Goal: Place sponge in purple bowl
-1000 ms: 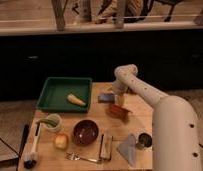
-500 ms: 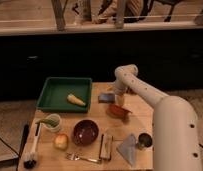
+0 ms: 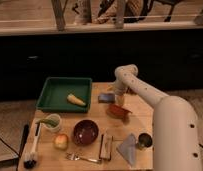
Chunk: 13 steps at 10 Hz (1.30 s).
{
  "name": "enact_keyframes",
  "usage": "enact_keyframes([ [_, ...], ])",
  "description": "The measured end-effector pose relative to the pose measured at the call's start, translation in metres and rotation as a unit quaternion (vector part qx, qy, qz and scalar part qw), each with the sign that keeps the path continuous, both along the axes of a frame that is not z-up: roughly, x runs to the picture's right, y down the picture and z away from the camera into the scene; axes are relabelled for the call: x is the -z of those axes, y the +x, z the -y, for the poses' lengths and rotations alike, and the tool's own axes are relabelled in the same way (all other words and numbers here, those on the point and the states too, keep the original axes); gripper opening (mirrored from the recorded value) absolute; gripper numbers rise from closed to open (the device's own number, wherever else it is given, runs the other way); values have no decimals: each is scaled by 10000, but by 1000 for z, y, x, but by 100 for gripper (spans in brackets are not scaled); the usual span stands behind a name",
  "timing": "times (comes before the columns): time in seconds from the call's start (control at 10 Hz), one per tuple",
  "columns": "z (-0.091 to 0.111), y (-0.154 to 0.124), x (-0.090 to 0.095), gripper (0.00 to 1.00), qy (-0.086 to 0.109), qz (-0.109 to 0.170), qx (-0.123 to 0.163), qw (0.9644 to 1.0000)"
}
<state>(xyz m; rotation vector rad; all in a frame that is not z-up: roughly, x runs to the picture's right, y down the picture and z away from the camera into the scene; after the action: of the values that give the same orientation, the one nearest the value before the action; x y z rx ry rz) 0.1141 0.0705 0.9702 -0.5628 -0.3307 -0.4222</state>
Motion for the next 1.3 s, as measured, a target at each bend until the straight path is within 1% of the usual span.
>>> enact_keyframes([
  [0.1, 0, 0, 0, 63, 0, -1, 0, 10000],
  [0.2, 0, 0, 0, 59, 0, -1, 0, 10000],
  [0.3, 0, 1, 0, 61, -1, -5, 0, 10000],
  [0.5, 0, 3, 1, 76, 0, -16, 5, 10000],
  [0.6, 0, 3, 1, 80, -1, -15, 2, 10000],
  [0.7, 1, -1, 5, 80, 12, 47, 74, 10000],
  [0.8, 6, -8, 11, 80, 52, 116, 139, 9998],
  [1.0, 20, -28, 28, 80, 108, 293, 311, 9990],
  [1.1, 21, -30, 31, 80, 78, 321, 372, 9988],
  [1.3, 22, -39, 30, 80, 60, 385, 441, 9983],
])
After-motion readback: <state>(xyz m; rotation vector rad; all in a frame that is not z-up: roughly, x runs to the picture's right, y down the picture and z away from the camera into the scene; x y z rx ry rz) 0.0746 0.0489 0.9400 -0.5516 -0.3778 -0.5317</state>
